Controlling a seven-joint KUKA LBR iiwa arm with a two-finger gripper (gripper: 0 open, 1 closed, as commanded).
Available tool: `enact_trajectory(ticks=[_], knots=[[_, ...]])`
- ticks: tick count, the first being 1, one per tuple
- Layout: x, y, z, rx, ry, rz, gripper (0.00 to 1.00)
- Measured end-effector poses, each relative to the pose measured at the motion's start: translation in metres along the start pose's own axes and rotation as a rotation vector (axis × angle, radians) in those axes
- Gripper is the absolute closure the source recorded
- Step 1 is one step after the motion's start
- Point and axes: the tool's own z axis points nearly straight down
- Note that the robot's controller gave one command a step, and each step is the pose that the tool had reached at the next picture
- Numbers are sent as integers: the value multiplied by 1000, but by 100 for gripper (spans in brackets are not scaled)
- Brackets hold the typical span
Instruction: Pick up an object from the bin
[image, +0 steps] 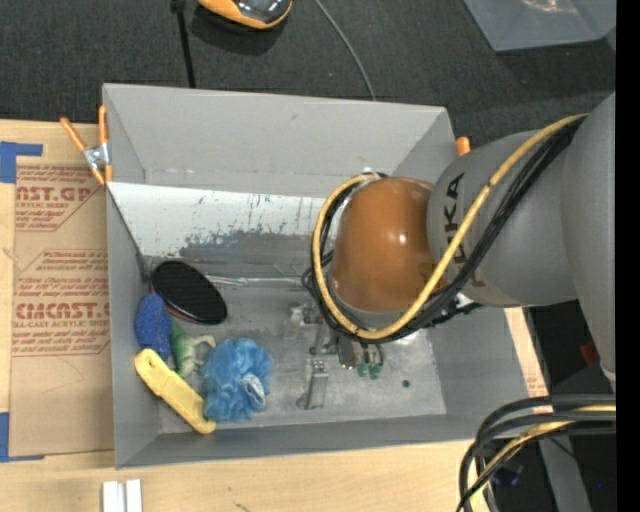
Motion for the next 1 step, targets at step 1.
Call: enact_trajectory(ticks=[1], knots=[[-2,0,-4,-1,-8,1,0]])
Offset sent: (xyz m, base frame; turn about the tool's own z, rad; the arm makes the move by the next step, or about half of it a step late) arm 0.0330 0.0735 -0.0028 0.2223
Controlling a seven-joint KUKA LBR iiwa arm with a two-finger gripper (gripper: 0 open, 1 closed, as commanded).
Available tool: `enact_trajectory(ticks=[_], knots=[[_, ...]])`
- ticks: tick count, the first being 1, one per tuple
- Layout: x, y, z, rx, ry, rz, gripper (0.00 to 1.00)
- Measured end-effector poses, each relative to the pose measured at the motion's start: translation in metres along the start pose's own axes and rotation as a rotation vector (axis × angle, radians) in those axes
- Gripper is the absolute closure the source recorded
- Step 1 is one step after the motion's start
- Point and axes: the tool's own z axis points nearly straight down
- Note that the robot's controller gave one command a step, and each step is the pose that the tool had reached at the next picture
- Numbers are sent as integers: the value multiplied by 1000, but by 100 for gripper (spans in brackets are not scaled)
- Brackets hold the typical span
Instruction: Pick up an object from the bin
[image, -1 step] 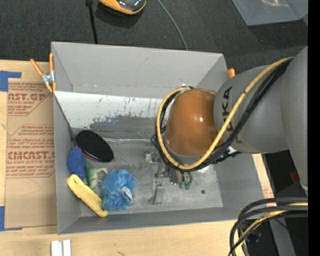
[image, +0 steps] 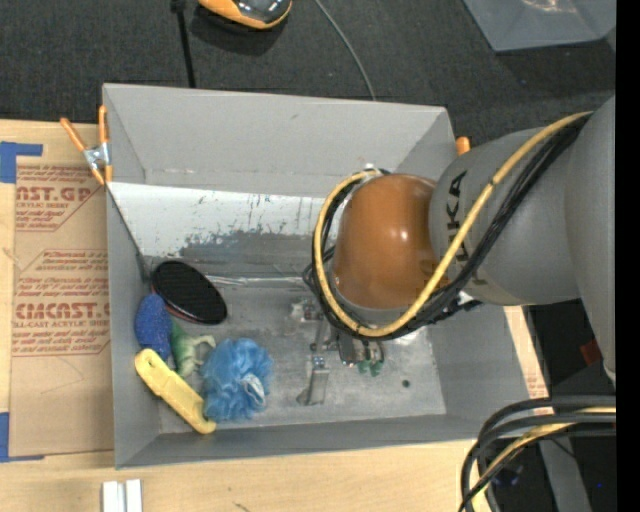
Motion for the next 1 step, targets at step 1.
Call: enact_trajectory(ticks=[1], knots=[[-11,19,2,3,3,83,0]])
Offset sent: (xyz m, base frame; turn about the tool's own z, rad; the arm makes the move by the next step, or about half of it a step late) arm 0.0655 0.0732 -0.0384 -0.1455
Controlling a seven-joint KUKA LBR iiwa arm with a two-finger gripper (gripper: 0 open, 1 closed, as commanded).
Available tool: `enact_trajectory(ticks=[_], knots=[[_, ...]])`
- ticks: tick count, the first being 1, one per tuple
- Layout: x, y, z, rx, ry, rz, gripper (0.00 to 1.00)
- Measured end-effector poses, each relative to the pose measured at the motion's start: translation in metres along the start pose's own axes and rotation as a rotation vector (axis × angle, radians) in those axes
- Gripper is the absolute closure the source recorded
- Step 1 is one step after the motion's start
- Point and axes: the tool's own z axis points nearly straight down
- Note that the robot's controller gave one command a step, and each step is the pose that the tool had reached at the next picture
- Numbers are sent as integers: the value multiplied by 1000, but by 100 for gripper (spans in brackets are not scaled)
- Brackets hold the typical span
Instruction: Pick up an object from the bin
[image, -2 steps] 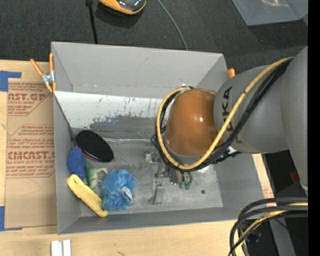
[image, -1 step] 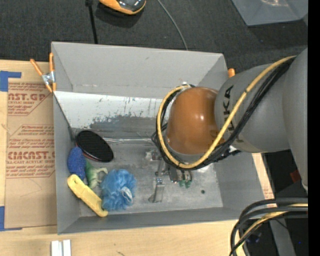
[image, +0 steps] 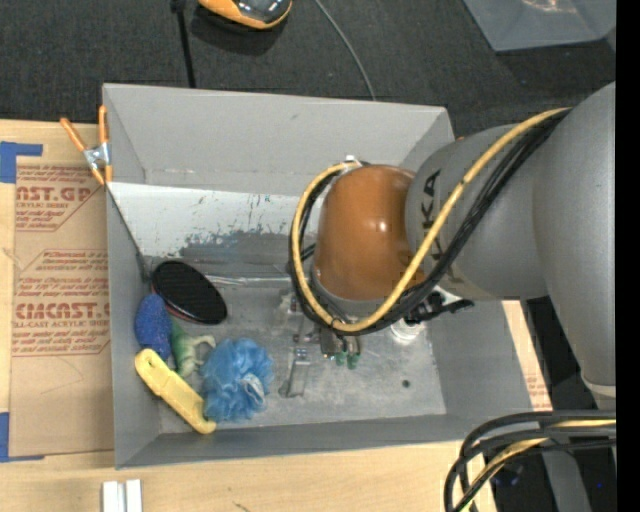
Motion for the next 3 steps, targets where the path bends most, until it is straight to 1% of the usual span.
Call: enact_trajectory(ticks=[1,2,3], knots=[[-17,33,13,-6,-3,52,0],[-34,40,59,-3,-8,-162,0],[-21,47,83,-6,-3,-133,100]])
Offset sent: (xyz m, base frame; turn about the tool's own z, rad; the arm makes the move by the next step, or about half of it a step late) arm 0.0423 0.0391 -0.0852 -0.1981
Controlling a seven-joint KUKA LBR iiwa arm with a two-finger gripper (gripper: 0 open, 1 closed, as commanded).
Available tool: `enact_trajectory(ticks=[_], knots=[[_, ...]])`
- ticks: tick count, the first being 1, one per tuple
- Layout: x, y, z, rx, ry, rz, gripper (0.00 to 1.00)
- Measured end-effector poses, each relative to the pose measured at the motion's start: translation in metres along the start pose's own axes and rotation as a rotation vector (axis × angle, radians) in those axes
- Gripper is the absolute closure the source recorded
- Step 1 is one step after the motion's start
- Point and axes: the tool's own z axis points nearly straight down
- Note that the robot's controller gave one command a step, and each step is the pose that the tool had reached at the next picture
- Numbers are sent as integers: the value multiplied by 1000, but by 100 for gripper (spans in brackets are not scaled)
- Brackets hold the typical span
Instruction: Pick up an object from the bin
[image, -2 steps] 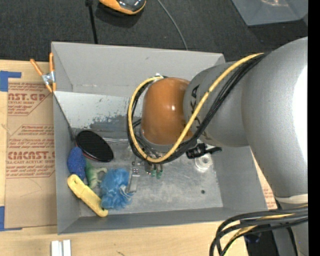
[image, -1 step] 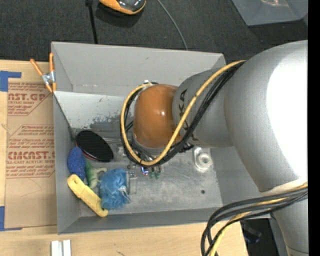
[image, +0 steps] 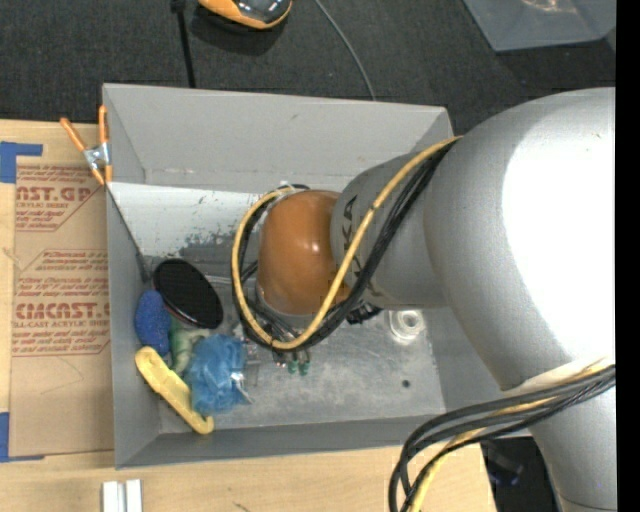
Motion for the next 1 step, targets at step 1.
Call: enact_trajectory(ticks=[1], knots=[[0,0,0,0,0,0,100]])
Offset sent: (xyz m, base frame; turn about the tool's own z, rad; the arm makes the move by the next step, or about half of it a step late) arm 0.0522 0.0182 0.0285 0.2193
